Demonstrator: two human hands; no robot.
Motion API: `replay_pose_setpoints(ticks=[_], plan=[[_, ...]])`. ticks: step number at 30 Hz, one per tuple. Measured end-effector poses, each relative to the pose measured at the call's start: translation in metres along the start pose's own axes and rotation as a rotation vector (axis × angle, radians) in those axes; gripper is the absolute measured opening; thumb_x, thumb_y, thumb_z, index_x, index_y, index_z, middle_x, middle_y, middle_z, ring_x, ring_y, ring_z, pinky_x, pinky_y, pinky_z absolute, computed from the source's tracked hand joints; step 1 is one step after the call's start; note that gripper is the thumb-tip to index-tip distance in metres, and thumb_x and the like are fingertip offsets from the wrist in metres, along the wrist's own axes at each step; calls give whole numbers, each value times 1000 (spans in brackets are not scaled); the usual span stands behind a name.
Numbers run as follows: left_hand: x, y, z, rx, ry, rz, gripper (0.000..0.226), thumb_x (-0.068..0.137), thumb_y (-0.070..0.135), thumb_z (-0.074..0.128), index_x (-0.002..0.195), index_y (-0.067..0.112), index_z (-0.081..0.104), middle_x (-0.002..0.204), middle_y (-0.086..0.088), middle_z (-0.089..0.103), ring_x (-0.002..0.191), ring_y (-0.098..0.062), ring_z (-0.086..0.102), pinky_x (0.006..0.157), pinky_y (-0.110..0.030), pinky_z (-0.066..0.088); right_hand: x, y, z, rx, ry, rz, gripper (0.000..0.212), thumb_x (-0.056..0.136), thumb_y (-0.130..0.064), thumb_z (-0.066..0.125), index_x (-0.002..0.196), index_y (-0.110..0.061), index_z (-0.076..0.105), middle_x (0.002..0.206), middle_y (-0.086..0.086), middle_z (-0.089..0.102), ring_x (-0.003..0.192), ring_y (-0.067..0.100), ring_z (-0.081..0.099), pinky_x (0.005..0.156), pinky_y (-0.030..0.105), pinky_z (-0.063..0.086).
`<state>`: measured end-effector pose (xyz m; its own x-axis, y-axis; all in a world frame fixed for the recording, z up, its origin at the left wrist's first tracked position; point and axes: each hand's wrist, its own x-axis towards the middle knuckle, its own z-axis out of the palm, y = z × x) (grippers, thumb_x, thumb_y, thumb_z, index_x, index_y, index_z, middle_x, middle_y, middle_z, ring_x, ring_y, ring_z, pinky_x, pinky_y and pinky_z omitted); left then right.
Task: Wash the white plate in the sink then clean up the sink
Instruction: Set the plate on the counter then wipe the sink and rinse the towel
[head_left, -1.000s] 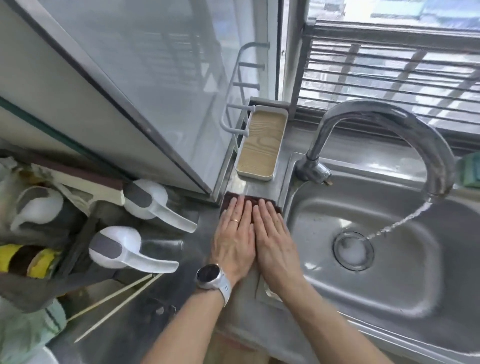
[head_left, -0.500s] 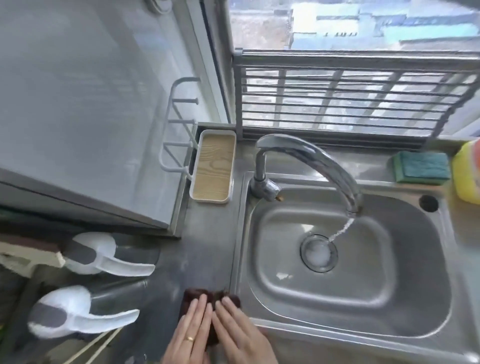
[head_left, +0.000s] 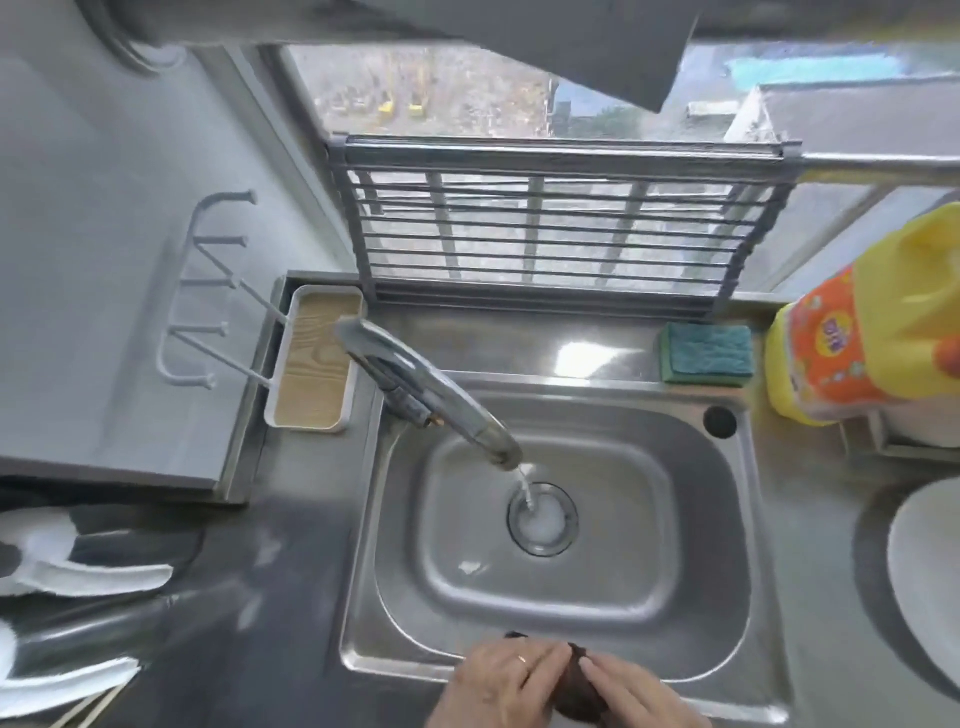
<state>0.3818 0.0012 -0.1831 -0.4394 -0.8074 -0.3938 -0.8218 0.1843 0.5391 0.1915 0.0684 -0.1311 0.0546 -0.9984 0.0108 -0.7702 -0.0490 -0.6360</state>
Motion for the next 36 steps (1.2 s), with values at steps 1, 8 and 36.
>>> replay_pose_setpoints(ticks=[1,8,36], plan=[[-4,11,16,-7,-84,56,32,99,20,51,127,28,65,131,7,71,113,0,66,80,5,37,5,14,-12,-95,-255,99,41,74,-61,74,104,-76,50,70,-42,64,72,-23,60,83,-7,36],[24,117,-112,-38,230,57,42,79,17,59,114,26,80,104,10,80,71,-13,74,57,-25,59,147,-24,-167,127,-550,128,73,81,2,71,90,-70,65,77,-25,75,71,-4,72,70,9,53],[4,57,-368,323,85,274,50,110,48,28,80,23,59,77,10,58,70,-10,51,69,-30,46,363,-89,107,-226,-493,-674,55,107,-40,30,158,-19,26,167,-1,17,155,16,10,126,38,10]])
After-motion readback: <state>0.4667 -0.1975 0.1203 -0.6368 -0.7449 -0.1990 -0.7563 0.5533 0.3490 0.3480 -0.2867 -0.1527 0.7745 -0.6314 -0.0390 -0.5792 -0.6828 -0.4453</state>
